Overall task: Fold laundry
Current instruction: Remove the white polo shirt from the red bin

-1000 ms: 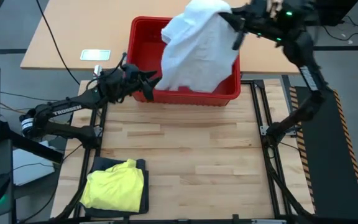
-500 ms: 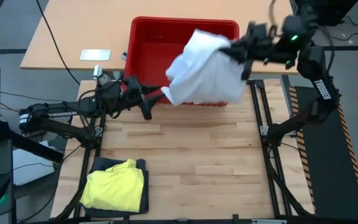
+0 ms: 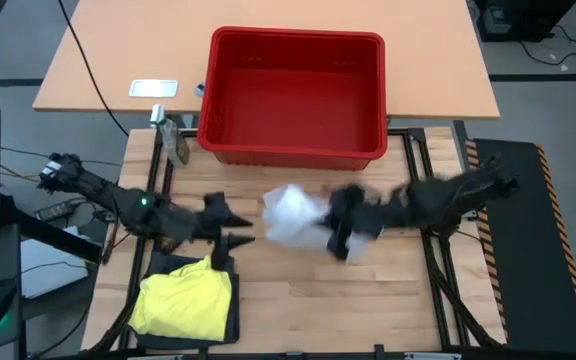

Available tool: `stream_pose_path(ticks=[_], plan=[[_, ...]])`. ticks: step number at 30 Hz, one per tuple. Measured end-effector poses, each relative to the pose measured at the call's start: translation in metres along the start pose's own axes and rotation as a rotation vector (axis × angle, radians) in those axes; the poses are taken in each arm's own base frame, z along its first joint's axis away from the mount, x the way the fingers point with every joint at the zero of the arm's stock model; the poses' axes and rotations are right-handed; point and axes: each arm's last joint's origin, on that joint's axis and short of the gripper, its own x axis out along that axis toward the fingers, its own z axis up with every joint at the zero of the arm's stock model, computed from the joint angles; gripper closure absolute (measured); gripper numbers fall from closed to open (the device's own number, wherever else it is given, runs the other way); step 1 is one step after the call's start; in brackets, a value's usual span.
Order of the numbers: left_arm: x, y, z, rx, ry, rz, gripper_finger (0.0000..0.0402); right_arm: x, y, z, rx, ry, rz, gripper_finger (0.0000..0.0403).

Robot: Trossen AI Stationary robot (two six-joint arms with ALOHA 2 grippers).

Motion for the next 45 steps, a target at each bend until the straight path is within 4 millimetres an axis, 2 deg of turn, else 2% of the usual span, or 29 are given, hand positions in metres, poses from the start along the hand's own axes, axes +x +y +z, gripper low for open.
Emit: stream_pose_path(ticks=[3, 5, 8, 10, 12, 15, 22, 27, 31, 34, 39, 42, 45], plan=[[0.006, -0.015, -0.014, -0.031, 0.034, -0.012, 0.0205, 0.035, 0.021, -0.052, 0.086, 0.068, 0.014, 0.0381], [0.009, -0.023, -0.023, -0.061, 0.065, -0.02, 0.0205, 0.051, 0.033, -0.082, 0.152, 0.117, 0.054, 0.0381], [0.014, -0.03, -0.033, -0.085, 0.101, -0.024, 0.0205, 0.063, 0.046, -0.113, 0.217, 0.162, 0.093, 0.0381], [0.017, -0.032, -0.037, -0.097, 0.112, -0.021, 0.0205, 0.066, 0.047, -0.125, 0.212, 0.178, 0.059, 0.0381], [0.019, -0.033, -0.038, -0.116, 0.118, -0.013, 0.0205, 0.07, 0.041, -0.126, 0.196, 0.167, 0.007, 0.0381], [0.02, -0.032, -0.038, -0.133, 0.115, -0.008, 0.0205, 0.082, 0.023, -0.118, 0.109, 0.161, -0.062, 0.0381], [0.027, -0.02, -0.031, -0.102, 0.093, 0.046, 0.0205, 0.129, -0.041, -0.11, 0.069, 0.201, -0.158, 0.0381], [0.042, -0.01, -0.031, -0.104, 0.1, 0.109, 0.0205, 0.157, -0.092, -0.13, 0.156, 0.182, -0.181, 0.0381], [0.058, -0.009, -0.037, -0.115, 0.11, 0.14, 0.0205, 0.163, -0.12, -0.153, 0.261, 0.197, -0.244, 0.0381], [0.073, -0.011, -0.047, -0.103, 0.13, 0.151, 0.0205, 0.163, -0.122, -0.16, 0.282, 0.215, -0.252, 0.0357], [0.097, -0.009, -0.069, -0.08, 0.246, 0.157, 0.0205, 0.157, -0.11, -0.156, 0.309, 0.226, -0.236, 0.027], [0.11, -0.004, -0.077, -0.131, 0.375, 0.077, 0.0207, 0.146, -0.105, -0.148, 0.397, 0.248, -0.276, 0.0229], [0.118, -0.001, -0.077, -0.163, 0.424, 0.002, 0.0213, 0.128, -0.101, -0.14, 0.436, 0.266, -0.33, 0.0207]])
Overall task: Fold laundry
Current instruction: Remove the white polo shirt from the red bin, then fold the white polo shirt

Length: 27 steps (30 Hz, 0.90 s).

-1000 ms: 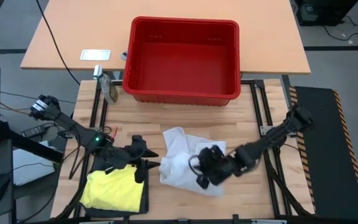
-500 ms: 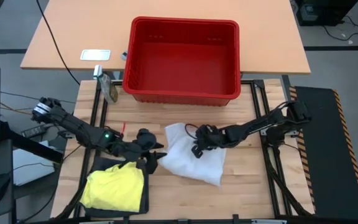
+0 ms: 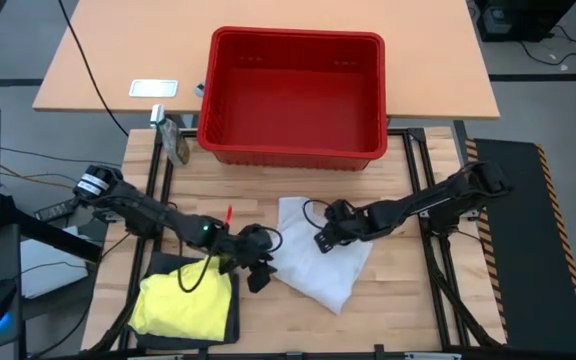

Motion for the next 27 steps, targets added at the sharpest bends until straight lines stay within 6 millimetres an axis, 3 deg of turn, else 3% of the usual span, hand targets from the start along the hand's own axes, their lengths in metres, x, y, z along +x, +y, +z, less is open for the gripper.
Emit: stream_pose_path(ticks=[4, 9, 12, 18, 24, 27], plan=[[0.0, -0.004, 0.01, 0.058, -0.06, -0.08, 0.0225, -0.035, 0.001, 0.003, -0.044, -0.041, -0.048, 0.0203], [-0.004, -0.018, 0.02, 0.349, -0.187, -0.223, 0.0232, -0.065, 0.002, -0.004, -0.189, -0.029, -0.011, 0.0211], [-0.005, -0.021, 0.021, 0.397, -0.217, -0.242, 0.0232, -0.071, 0.005, -0.015, -0.308, 0.047, 0.046, 0.0217], [-0.005, -0.022, 0.019, 0.389, -0.226, -0.207, 0.0232, -0.078, 0.016, -0.04, -0.368, 0.133, 0.147, 0.0241], [-0.007, -0.043, -0.003, 0.421, -0.187, -0.274, 0.0232, -0.087, 0.02, -0.061, -0.441, 0.158, 0.192, 0.028], [-0.003, -0.049, -0.018, 0.474, -0.177, -0.219, 0.0232, -0.079, 0.023, -0.068, -0.446, 0.216, 0.19, 0.0304]])
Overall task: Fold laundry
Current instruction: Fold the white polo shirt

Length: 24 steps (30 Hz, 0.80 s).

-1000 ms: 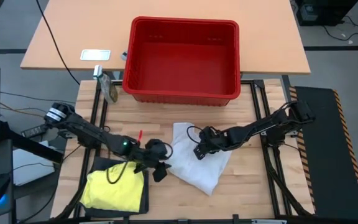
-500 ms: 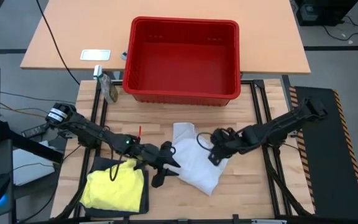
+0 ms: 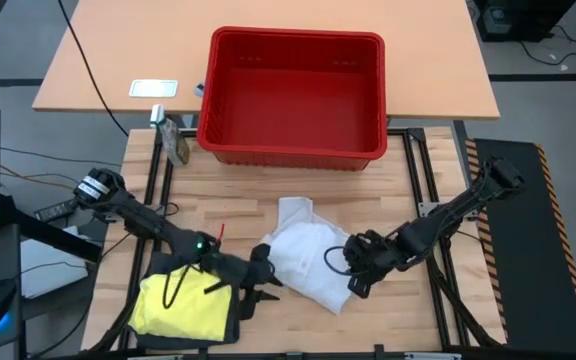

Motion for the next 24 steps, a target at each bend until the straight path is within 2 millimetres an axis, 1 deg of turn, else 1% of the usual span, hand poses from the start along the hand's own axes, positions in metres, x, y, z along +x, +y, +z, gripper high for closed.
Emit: stream_pose_path(ticks=[2, 4, 6, 8, 10, 12, 14, 15, 17, 20, 24], plan=[[0.005, -0.004, -0.006, 0.029, 0.002, 0.046, 0.0232, 0.014, 0.006, -0.001, -0.014, 0.048, 0.022, 0.0323], [0.013, -0.006, -0.013, 0.04, 0.011, 0.07, 0.0232, 0.033, 0.013, -0.004, -0.031, 0.082, 0.044, 0.0344], [0.023, -0.005, -0.02, 0.043, 0.025, 0.077, 0.0232, 0.057, 0.019, -0.006, -0.015, 0.102, 0.046, 0.0363], [0.032, -0.005, -0.028, 0.04, 0.045, 0.08, 0.0232, 0.08, 0.024, -0.008, 0.042, 0.119, 0.072, 0.0379], [0.037, -0.007, -0.036, 0.038, 0.07, 0.081, 0.0232, 0.101, 0.033, -0.004, 0.14, 0.147, 0.166, 0.0392], [0.039, -0.013, -0.041, 0.046, 0.085, 0.07, 0.0232, 0.113, 0.05, 0.005, 0.201, 0.159, 0.338, 0.0397], [0.037, -0.019, -0.045, 0.072, 0.103, 0.055, 0.0233, 0.115, 0.069, 0.018, 0.213, 0.13, 0.498, 0.0396], [0.035, -0.022, -0.047, 0.094, 0.12, 0.052, 0.0233, 0.112, 0.077, 0.026, 0.207, 0.11, 0.553, 0.0395], [0.032, -0.026, -0.05, 0.126, 0.152, 0.047, 0.0233, 0.106, 0.087, 0.039, 0.168, 0.084, 0.6, 0.0394], [0.024, -0.032, -0.054, 0.146, 0.194, 0.052, 0.0233, 0.093, 0.093, 0.062, 0.096, 0.051, 0.609, 0.0394], [0.016, -0.047, -0.062, 0.192, 0.213, 0.035, 0.0233, 0.063, 0.092, 0.084, -0.047, 0.012, 0.582, 0.0394]])
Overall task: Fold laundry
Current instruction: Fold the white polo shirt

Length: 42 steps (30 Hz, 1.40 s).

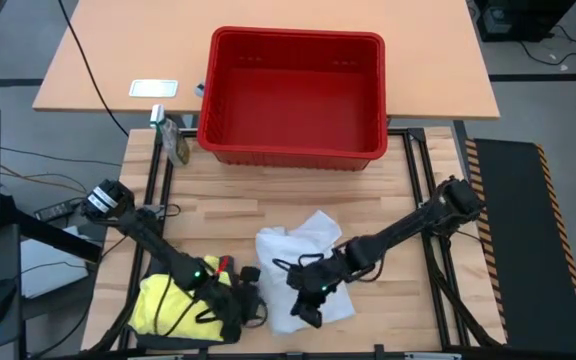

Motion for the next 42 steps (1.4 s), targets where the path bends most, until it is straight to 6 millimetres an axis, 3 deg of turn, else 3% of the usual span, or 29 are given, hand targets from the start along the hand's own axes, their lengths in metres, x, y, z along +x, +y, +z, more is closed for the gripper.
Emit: stream_pose_path(ticks=[5, 9, 14, 21, 27, 30, 34, 38, 42], plan=[[-0.009, -0.025, -0.009, 0.233, -0.015, 0.021, 0.0233, -0.035, 0.016, 0.003, -0.254, 0.084, -0.052, 0.0394], [-0.01, -0.029, -0.011, 0.267, -0.019, 0.062, 0.0231, -0.05, 0.021, -0.021, -0.384, 0.226, -0.134, 0.039], [-0.007, -0.027, -0.008, 0.355, -0.046, 0.071, 0.0203, -0.047, 0.032, -0.062, -0.627, 0.382, -0.205, 0.0351], [0.009, -0.028, -0.003, 0.483, -0.131, -0.008, 0.0121, -0.035, 0.05, -0.107, -0.832, 0.386, -0.325, 0.0241], [0.041, -0.026, -0.025, 0.606, -0.044, -0.007, 0.0087, -0.014, 0.044, -0.129, -1.067, 0.385, -0.49, 0.0147], [0.053, -0.027, -0.035, 0.698, -0.022, -0.006, 0.0086, 0.001, 0.033, -0.134, -1.073, 0.411, -0.564, 0.0119], [0.06, -0.024, -0.036, 0.73, -0.04, 0.049, 0.0088, 0.019, 0.015, -0.136, -0.951, 0.424, -0.658, 0.0113], [0.063, -0.014, -0.033, 0.692, -0.035, 0.08, 0.0113, 0.039, -0.006, -0.138, -0.815, 0.432, -0.738, 0.0133], [0.068, -0.008, -0.033, 0.667, -0.034, 0.038, 0.0165, 0.053, -0.019, -0.137, -0.695, 0.407, -0.782, 0.0167]])
